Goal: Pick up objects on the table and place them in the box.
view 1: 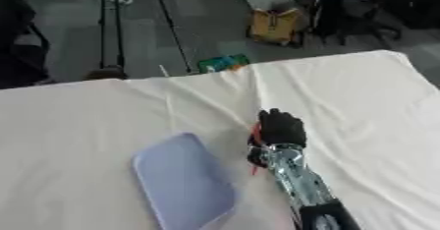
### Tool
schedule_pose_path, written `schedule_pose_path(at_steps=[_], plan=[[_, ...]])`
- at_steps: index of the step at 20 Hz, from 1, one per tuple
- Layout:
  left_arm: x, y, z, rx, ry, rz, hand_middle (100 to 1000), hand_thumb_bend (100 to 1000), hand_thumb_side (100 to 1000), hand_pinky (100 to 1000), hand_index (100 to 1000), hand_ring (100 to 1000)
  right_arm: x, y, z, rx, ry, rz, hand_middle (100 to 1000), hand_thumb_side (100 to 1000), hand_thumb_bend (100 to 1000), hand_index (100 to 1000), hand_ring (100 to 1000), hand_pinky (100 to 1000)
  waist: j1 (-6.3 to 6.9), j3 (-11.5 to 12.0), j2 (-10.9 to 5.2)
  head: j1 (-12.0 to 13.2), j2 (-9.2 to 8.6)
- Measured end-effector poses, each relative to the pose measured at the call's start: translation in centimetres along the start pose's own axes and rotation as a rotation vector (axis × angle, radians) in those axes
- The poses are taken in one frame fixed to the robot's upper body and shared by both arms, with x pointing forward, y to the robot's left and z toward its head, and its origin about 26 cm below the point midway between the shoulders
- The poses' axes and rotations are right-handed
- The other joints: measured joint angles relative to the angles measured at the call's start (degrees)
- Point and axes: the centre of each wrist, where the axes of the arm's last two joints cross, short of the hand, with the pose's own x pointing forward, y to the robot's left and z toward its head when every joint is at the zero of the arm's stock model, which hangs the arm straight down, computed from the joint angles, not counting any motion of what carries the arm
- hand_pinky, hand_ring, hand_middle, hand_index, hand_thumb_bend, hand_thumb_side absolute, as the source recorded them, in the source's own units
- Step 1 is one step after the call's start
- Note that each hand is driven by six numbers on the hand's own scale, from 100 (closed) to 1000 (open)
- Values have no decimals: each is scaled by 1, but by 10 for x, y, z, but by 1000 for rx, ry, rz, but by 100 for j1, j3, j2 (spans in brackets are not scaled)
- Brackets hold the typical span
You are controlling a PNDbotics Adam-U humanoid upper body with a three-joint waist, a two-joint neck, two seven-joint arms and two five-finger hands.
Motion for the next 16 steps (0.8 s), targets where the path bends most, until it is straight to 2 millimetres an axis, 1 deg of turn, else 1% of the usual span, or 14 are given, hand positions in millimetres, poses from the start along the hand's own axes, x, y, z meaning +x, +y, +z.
schedule_pose_path(at_steps=[8,13,14,15,16], plan=[[0,0,0,0,0,0,861,100,913,718,770,810,2,-23,5,-61,-29,-9,631,299,100,869,430,425,-21,-20,-20,4,0],[0,0,0,0,0,0,861,100,913,718,770,810,2,-31,6,-79,-43,-8,625,296,100,862,423,421,-26,-26,-20,14,0],[0,0,0,0,0,0,861,100,913,718,770,810,2,-34,7,-90,-49,-7,624,321,100,860,420,419,-27,-27,-21,19,1],[0,0,0,0,0,0,861,100,913,718,770,810,3,-38,7,-101,-55,-7,623,292,100,859,419,419,-29,-27,-23,23,1],[0,0,0,0,0,0,862,100,913,718,770,810,3,-42,8,-110,-63,-8,622,288,100,858,418,417,-30,-28,-26,26,1]])
